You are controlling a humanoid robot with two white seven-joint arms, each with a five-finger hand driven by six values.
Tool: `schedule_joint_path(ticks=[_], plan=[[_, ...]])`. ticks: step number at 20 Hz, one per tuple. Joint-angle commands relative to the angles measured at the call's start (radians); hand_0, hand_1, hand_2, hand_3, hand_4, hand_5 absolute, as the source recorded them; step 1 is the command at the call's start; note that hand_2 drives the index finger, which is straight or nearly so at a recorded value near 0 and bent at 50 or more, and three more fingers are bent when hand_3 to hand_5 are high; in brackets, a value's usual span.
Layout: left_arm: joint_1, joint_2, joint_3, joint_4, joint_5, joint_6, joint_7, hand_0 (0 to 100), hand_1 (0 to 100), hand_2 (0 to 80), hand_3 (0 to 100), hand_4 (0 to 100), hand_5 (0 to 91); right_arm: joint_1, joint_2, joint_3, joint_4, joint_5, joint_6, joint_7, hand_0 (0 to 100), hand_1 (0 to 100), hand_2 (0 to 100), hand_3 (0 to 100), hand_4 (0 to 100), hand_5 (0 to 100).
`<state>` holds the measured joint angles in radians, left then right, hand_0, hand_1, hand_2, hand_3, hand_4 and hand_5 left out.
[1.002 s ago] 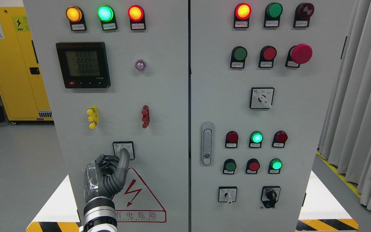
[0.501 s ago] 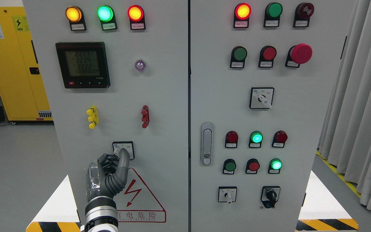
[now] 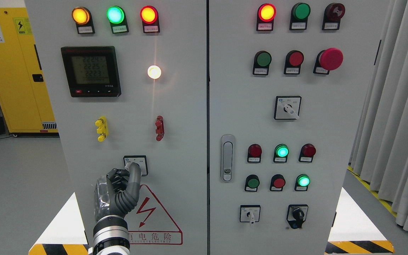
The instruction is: Turn on light switch 1
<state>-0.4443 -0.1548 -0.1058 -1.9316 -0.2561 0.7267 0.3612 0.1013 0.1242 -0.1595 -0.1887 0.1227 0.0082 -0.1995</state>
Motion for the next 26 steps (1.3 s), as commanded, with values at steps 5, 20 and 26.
schedule_joint_path(ticks=[5,20,26], plan=[[0.001,0.000,0.000,0.000,0.000,0.007,-0.001,48,45,62.0,100,92,85.5,0.000,0.000,0.000,0.000,0.000,-0.001,0.000,0,50,4,0,0,0],[0.006,0.000,0.000,-0.003,0.005,0.003,-0.001,14,42,63.8,100,92,84.7,0.000,0.000,0.000,0.000,0.000,-0.001,0.000,0,50,4,0,0,0],[0.025,0.003,-0.002,-0.009,0.005,-0.006,0.001,10,42,64.1,100,92,83.9,0.000,0.000,0.000,0.000,0.000,-0.001,0.000,0,50,4,0,0,0]])
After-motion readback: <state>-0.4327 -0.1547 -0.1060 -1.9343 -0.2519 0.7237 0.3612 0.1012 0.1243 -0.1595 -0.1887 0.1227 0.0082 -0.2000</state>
